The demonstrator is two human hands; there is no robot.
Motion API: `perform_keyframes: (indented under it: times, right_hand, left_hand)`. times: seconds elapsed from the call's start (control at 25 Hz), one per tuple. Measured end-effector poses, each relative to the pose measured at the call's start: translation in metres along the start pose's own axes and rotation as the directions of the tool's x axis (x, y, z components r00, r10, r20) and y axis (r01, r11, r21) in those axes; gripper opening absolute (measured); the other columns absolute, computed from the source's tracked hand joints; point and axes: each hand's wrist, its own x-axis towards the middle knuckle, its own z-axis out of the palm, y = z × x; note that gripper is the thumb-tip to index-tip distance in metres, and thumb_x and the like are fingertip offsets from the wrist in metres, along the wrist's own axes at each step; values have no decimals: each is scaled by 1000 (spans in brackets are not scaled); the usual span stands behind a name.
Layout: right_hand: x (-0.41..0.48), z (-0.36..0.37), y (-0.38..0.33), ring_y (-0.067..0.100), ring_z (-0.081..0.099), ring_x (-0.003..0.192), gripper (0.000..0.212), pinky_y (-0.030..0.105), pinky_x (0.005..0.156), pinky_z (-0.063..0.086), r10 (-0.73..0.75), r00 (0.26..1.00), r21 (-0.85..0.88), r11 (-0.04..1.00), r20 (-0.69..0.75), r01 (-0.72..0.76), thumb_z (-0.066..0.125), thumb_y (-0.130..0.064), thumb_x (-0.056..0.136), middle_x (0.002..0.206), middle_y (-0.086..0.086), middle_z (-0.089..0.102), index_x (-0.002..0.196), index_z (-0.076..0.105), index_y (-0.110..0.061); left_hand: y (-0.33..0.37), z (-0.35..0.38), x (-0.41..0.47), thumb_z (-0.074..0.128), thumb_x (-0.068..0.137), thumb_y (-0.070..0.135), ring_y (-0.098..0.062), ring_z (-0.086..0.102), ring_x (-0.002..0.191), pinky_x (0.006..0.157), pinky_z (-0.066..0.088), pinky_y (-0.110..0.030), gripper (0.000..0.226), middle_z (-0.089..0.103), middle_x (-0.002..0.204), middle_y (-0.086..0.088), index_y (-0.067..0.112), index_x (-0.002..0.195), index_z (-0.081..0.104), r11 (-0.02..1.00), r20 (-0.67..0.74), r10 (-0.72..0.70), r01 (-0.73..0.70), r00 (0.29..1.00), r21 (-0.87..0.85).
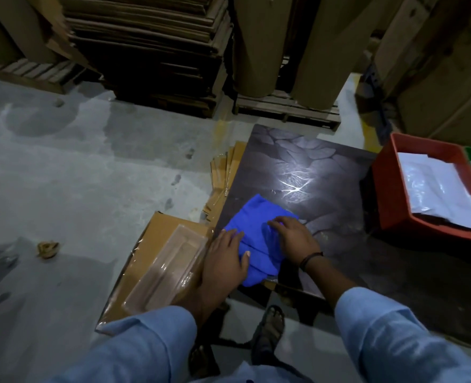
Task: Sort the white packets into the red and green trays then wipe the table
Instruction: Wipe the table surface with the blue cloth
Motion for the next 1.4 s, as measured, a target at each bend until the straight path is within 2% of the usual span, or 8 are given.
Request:
perform_keyframes:
  times: [0.2, 0.36, 0.6, 0.84, 1.0, 1.16, 1.28, 1.4]
  right_hand:
    - [29, -1, 27, 35, 47, 135, 57, 47, 100, 46, -347, 906, -110, 918, 242, 381, 37, -22, 88, 151, 0, 46, 143, 49, -28]
    - [58, -5, 39, 36, 30, 145, 52, 56, 115, 26, -366, 854, -155, 882, 369, 444, 42, -20, 99, 158, -4, 35, 150, 36, -31]
    - [73, -9, 66, 30, 65, 94, 30, 47, 88, 52, -485, 846, -223, 819, 223, 528, 49, -25, 83, 101, 1, 70, 104, 70, -21]
    - [97, -28, 80, 33, 61, 79, 24, 43, 72, 49, -526, 849, -251, 817, 48, 520, 52, -20, 78, 89, 12, 61, 97, 63, -11]
    - [126, -68, 86, 32, 55, 86, 20, 41, 74, 42, -443, 869, -228, 890, -221, 395, 52, -22, 84, 95, 12, 58, 100, 58, -12]
    - [102, -43, 96, 34, 58, 93, 30, 42, 80, 44, -434, 897, -188, 891, -81, 413, 49, -34, 84, 98, 12, 59, 102, 61, -13]
    - [66, -23, 102, 33, 56, 93, 36, 41, 81, 43, -297, 955, -112, 949, 3, 296, 57, -42, 72, 96, 9, 56, 97, 60, -17]
    - [68, -28, 81, 33, 52, 91, 28, 41, 77, 46, 0, 987, 102, 995, -163, 17, 49, -27, 69, 96, 11, 55, 93, 59, -15]
  left_hand:
    - [21, 44, 27, 40, 92, 61, -37, 18, 153, 124, 20, -45, 87, 20, 166, -16, 9, 159, 21, 957, 240, -146, 75, 960, 281]
    - [17, 51, 48, 37, 82, 64, -45, 47, 136, 109, 45, -53, 91, 46, 151, -23, -1, 144, 50, 951, 201, -136, 70, 970, 302]
    - [14, 48, 78, 89, 68, 30, -38, 68, 112, 77, 62, -44, 69, 65, 132, -18, 4, 127, 66, 921, 253, -71, -34, 965, 387]
    - [26, 25, 106, 62, 78, 19, -32, 70, 63, 48, 52, -32, 43, 75, 93, -10, 12, 119, 71, 886, 35, 145, -145, 989, 440]
    - [36, -13, 141, 43, 86, 25, -33, 74, 94, 71, 60, -37, 51, 73, 117, -13, 9, 127, 68, 835, -123, 232, -133, 965, 534]
    - [34, 24, 113, 49, 90, 15, -36, 72, 104, 82, 61, -42, 42, 71, 125, -13, 9, 126, 70, 806, -122, 386, -270, 914, 527]
    - [37, 57, 80, 76, 73, 32, -38, 69, 111, 84, 59, -44, 63, 66, 133, -13, 12, 132, 66, 895, 51, 217, -220, 975, 387]
    - [40, 56, 76, 64, 86, 37, -37, 59, 126, 98, 53, -45, 61, 58, 145, -12, 11, 140, 58, 946, 16, 137, -136, 990, 294]
